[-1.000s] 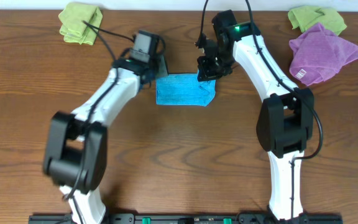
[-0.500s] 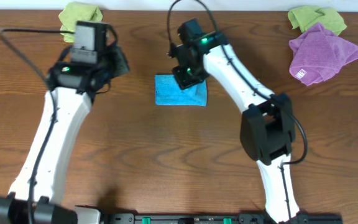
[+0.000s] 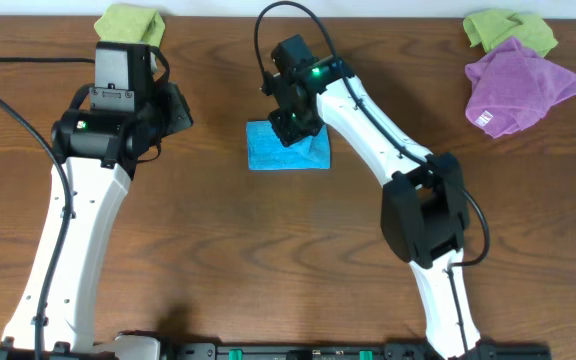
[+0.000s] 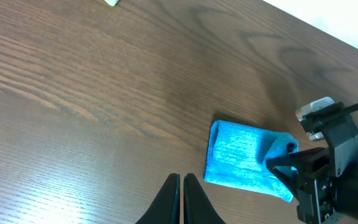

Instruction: Fold the cloth

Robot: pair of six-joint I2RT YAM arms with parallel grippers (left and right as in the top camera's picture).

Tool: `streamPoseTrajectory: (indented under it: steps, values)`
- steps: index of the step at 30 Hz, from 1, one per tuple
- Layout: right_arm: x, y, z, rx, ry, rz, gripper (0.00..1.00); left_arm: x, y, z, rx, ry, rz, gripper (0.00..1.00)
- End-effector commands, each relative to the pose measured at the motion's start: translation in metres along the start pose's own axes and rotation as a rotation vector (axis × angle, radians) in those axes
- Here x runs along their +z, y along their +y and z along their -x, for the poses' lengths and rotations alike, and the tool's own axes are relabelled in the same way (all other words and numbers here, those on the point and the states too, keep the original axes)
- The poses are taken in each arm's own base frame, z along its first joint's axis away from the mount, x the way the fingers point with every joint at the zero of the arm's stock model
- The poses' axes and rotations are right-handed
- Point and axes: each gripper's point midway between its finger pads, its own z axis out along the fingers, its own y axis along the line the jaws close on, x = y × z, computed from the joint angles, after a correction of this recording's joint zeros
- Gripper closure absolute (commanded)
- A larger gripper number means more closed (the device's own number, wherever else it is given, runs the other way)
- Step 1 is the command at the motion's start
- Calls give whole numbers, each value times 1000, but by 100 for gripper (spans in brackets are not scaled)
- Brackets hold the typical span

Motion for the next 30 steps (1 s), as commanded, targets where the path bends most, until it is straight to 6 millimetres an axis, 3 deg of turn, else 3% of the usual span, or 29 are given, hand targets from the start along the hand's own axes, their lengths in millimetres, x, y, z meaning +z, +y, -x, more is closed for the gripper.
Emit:
streamPoseTrajectory:
  steps: [1,4,5,6,10,11,14,19,25,30]
  values:
    - [2,19,8,-3,-22,23,98,-8,-1,9,8,-33,-4,94]
    - [3,46,14,-28,-50,90,95,-8,-2,11,8,-40,-7,94]
    - [4,52,14,-36,-51,96,79,-8,-2,11,8,-39,-7,94]
    - [4,57,13,-46,-50,99,51,-8,-2,11,8,-39,-7,93]
    - [6,70,10,-68,-40,107,14,-8,0,11,8,-44,0,91]
    - [6,74,9,-71,-36,123,10,-8,2,12,8,-50,14,91]
    - [4,83,5,-70,-21,176,7,-7,9,15,7,-65,53,90]
    - [-4,70,2,-41,-6,169,12,-6,12,15,6,-64,66,89]
    - [-8,33,3,8,-7,87,24,1,16,6,8,-37,79,88]
    - [-8,23,4,-32,-13,49,40,24,25,-16,17,41,102,83]
